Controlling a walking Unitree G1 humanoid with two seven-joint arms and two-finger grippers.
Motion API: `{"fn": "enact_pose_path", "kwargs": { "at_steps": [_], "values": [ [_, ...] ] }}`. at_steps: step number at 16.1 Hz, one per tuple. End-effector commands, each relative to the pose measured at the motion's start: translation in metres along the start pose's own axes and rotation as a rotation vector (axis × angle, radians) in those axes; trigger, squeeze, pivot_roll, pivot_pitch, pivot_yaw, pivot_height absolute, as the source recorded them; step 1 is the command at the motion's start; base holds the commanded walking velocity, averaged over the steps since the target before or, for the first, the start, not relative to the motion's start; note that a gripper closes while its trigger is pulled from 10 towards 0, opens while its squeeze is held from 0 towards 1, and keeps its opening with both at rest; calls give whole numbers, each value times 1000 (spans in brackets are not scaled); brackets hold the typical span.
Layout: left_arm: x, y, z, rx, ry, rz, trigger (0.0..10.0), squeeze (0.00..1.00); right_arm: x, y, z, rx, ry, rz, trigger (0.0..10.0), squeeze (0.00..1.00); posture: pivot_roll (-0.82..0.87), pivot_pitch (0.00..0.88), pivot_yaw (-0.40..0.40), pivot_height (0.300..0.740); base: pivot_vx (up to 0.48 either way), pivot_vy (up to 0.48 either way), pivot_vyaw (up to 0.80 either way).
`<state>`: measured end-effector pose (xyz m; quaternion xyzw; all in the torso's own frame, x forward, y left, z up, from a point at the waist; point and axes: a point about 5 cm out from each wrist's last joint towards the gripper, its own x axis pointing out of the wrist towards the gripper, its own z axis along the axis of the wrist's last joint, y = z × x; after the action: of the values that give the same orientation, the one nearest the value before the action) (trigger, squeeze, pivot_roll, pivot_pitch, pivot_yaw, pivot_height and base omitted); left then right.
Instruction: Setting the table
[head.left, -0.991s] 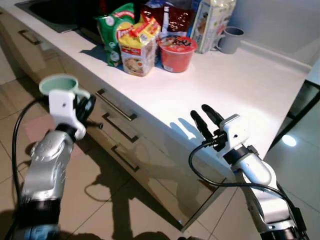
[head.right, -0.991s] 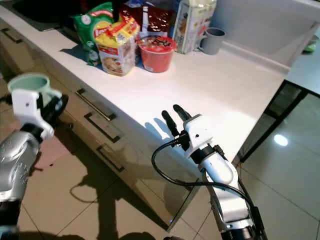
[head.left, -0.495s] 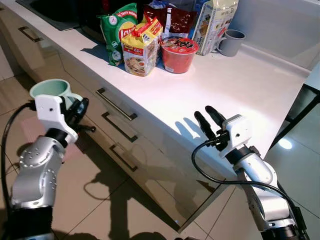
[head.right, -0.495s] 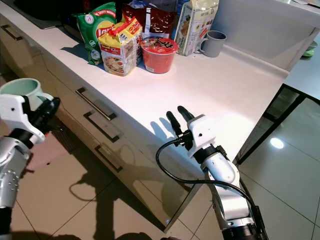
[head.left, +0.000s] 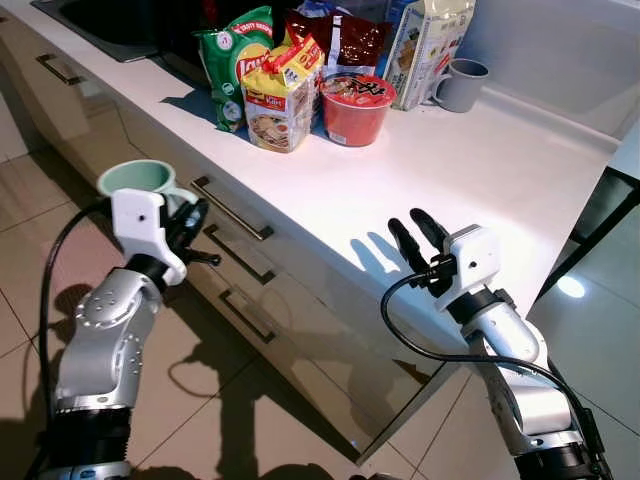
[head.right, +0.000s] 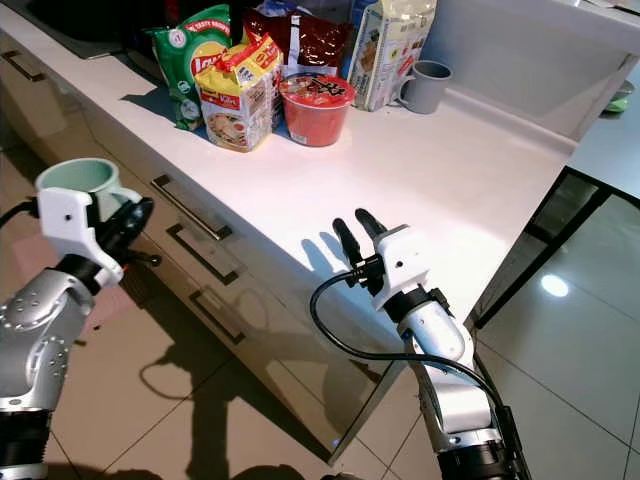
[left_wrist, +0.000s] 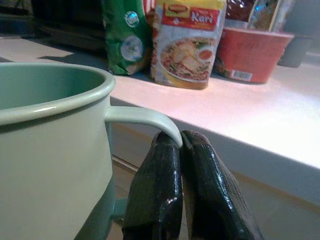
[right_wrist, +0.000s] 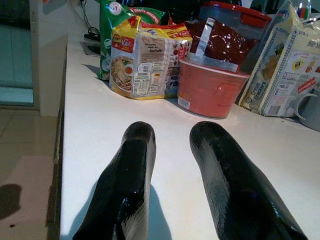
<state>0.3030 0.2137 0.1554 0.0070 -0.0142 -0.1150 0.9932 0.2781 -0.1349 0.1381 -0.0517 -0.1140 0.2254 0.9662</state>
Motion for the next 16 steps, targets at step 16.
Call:
{"fn": "enact_pose_path", "kwargs": {
  "at_steps": [16],
  "values": [
    [9, -11, 3, -40, -6, -26, 0, 0, -12, -6, -13, 15, 59, -20, 10000, 0, 88, 0, -58, 740, -209, 214, 0]
  ]
}}
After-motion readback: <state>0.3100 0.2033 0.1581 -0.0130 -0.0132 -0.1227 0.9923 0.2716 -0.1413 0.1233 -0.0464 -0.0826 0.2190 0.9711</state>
